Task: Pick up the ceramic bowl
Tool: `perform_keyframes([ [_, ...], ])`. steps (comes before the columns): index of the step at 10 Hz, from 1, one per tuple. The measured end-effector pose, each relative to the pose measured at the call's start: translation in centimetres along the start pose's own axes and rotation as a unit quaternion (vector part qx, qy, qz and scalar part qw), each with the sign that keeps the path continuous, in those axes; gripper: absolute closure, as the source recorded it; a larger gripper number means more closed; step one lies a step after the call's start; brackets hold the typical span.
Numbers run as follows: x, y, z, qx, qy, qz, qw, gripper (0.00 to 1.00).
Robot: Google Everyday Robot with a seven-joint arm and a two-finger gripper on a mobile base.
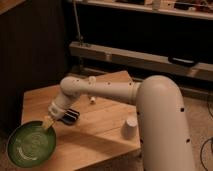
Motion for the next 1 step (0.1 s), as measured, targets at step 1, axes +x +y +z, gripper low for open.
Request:
perform_keyframes([
  [1,-0.27,0.59,-0.30,-0.005,-0.010,-0.017,0.9998,1.00],
])
